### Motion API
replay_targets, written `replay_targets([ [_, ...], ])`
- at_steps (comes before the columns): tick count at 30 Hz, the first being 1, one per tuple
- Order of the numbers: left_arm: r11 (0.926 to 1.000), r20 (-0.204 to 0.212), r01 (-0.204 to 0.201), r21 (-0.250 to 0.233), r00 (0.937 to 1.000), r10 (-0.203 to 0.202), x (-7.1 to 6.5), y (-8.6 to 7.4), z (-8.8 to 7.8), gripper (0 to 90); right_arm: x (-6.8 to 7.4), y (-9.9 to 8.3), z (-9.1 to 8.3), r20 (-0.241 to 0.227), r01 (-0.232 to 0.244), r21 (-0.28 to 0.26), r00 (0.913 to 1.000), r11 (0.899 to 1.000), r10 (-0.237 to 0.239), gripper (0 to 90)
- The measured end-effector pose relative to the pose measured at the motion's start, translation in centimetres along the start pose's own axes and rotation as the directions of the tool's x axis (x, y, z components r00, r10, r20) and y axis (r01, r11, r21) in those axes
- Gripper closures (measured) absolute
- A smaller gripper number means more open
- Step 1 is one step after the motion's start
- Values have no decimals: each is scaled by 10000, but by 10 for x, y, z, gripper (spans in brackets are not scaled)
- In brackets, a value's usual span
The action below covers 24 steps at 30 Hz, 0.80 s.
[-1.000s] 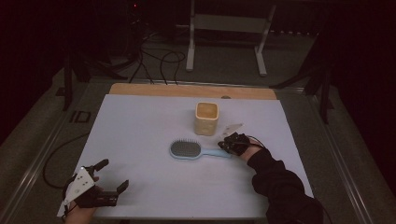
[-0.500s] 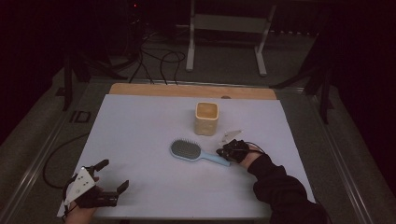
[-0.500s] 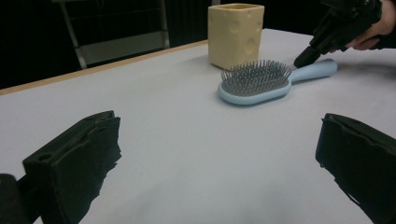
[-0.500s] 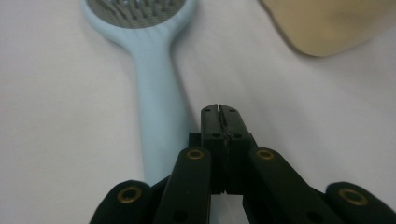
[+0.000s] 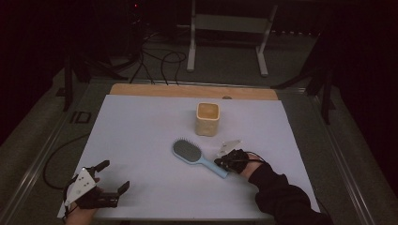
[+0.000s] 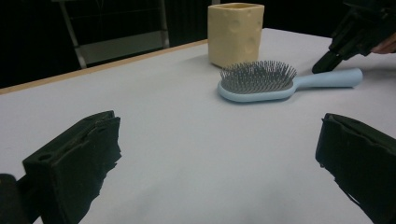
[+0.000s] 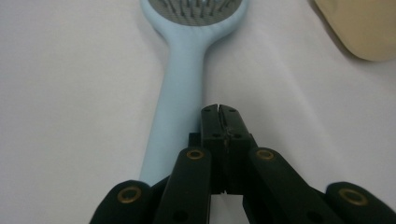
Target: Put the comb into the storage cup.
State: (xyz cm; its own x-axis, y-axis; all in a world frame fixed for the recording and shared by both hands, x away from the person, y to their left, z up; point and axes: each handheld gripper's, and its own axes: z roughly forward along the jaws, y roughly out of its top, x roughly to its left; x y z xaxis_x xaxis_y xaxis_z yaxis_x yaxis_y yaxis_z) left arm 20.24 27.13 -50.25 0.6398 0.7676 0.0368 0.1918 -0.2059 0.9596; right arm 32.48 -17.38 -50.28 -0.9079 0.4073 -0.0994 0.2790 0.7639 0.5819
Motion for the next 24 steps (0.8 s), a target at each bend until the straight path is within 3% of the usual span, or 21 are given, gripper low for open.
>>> replay_targets([
  [9, 10000, 7, 34, 16, 10000, -34, 0, 0, 0, 0, 21, -1, -2, -343, 195, -88, 9992, 9998, -198, 900],
  [17, 10000, -19, 16, -26, 10000, -16, 0, 0, 0, 0, 29, -1, 0, -556, 177, -129, 9983, 9998, -184, 900],
  [24, 10000, -29, 35, -57, 10000, -36, 0, 0, 0, 0, 38, 2, 3, -838, 459, -139, 9954, 9989, -469, 900],
])
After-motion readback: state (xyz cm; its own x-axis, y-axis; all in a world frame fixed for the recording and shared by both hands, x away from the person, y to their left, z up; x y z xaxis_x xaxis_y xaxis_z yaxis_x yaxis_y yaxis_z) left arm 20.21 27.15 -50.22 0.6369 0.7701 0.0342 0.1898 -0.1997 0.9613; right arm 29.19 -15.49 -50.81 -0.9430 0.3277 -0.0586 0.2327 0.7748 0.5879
